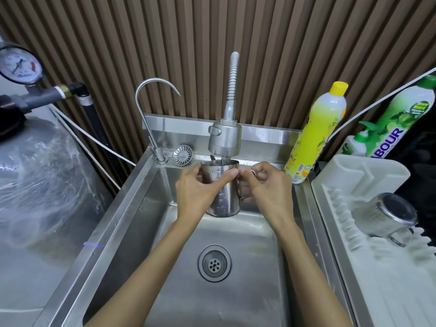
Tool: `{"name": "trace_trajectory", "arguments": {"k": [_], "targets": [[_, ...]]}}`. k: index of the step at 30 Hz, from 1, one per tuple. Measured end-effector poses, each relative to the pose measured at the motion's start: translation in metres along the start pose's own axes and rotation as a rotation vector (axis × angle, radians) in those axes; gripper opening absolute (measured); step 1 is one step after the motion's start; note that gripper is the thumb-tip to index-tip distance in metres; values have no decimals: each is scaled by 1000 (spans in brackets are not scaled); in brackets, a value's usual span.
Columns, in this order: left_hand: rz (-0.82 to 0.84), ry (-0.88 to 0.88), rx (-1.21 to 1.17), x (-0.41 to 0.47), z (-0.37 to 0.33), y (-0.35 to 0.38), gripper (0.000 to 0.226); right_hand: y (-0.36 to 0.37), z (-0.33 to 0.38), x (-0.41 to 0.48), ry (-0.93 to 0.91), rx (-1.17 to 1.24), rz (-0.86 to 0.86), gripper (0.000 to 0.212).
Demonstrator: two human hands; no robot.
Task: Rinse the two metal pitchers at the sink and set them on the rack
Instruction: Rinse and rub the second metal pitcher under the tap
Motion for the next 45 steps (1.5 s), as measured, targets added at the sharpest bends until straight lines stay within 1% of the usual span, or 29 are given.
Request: {"name": "trace_trajectory", "arguments": {"k": [2, 4, 5, 7, 8, 10, 13, 15, 17, 19, 20, 23, 26, 27, 30, 31, 34, 37, 39, 40, 43, 45], "targets": [[65, -79, -102, -1, 5, 6, 29, -6, 8, 0, -109, -222, -36, 25], [119, -107, -192, 0, 7, 11, 24, -12, 15, 1, -170, -294, -74, 24], [146, -102, -221, 0, 7, 14, 27, -14, 17, 0, -190, -310, -85, 22], [175, -73, -261, 3, 7, 18, 44, -15, 15, -1, -220, -315, -101, 18], [167, -52, -267, 5, 8, 19, 53, -13, 13, -2, -229, -280, -101, 16], [125, -4, -272, 11, 8, 20, 61, -7, 3, -2, -215, -171, -87, 11], [18, 85, -271, 17, 2, 14, 75, 5, -9, 1, -143, 88, -20, 14], [-68, 179, -199, 16, -4, 7, 76, 15, -15, 4, -67, 305, 40, 17], [-112, 260, -123, 12, -11, 0, 75, 25, -20, 5, 26, 494, 75, 18], [-134, 300, -63, 9, -15, -6, 72, 31, -23, 4, 93, 588, 83, 17], [-146, 299, -32, 8, -16, -8, 73, 31, -23, 3, 110, 594, 89, 16], [-172, 259, 33, 4, -14, -12, 75, 29, -18, -2, 145, 530, 90, 16], [-166, 181, 50, -2, -7, -12, 79, 21, -11, -7, 157, 411, 37, 17], [-152, 151, 51, -4, -5, -11, 74, 17, -7, -9, 145, 350, 12, 18], [-66, 39, -17, -6, 3, -5, 41, 3, 1, -6, 106, 125, -33, 24], [-25, 0, -55, -6, 6, -2, 34, -2, 5, -4, 91, 36, -34, 25], [67, -87, -166, -8, 12, 9, 32, -12, 15, 1, 5, -206, -52, 25], [124, -101, -292, -6, 14, 18, 34, -18, 21, -2, -61, -278, -82, 21], [155, -91, -385, -4, 11, 23, 42, -16, 17, -1, -83, -212, -75, 21], [150, -83, -443, -3, 8, 24, 46, -15, 13, 1, -77, -142, -61, 22], [74, -50, -555, 0, 3, 25, 68, -6, 0, 4, -22, 186, 13, 25], [4, -1, -531, 3, 3, 23, 82, 2, -8, 6, 34, 398, 74, 22]]}}
Point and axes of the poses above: each hand's wrist, its own x-axis towards the middle knuckle, its own y-axis out of the palm, z = x × y, the point moved 3 cm from there along x, towards the middle knuckle, and after that the axes turned 1 degree about y, right-handed, at the moved point
